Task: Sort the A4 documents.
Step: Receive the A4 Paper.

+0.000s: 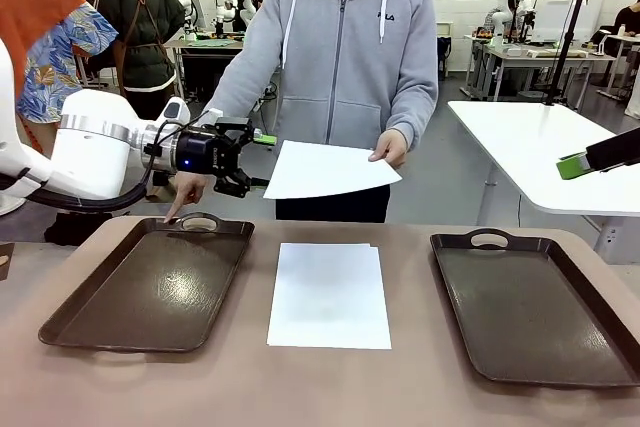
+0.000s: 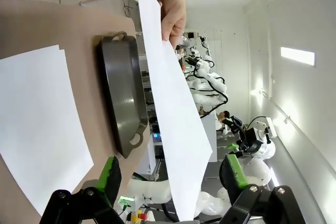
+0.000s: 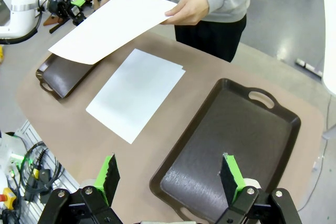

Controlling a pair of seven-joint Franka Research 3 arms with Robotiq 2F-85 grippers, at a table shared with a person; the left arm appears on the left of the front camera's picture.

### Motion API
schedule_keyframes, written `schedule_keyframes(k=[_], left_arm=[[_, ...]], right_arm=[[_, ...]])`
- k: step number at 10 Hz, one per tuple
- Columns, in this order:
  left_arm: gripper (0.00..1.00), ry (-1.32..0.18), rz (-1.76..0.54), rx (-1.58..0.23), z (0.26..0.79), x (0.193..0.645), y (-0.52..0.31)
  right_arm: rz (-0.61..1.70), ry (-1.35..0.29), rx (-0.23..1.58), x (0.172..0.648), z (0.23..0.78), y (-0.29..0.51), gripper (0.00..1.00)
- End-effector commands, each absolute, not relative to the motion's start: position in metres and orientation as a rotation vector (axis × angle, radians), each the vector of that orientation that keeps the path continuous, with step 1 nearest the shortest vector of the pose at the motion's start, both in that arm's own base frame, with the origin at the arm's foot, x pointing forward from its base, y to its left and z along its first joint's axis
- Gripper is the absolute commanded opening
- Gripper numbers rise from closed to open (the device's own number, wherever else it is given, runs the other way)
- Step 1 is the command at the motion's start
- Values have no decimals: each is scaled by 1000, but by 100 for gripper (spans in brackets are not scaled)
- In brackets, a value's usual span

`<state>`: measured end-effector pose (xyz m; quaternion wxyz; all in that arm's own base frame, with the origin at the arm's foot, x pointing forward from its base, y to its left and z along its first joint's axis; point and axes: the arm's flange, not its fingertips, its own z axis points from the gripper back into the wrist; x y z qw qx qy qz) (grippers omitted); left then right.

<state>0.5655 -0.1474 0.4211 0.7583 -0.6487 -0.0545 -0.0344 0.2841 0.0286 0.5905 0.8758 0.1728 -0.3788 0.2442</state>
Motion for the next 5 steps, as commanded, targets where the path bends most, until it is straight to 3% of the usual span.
schedule_keyframes(k=[1, 5], left_arm=[[100, -101, -55, -1443, 423, 573, -152], [100, -16, -59, -1480, 417, 572, -179]], right_arm=[[518, -787, 374, 286, 589, 28, 100], [518, -787, 374, 286, 589, 28, 100]])
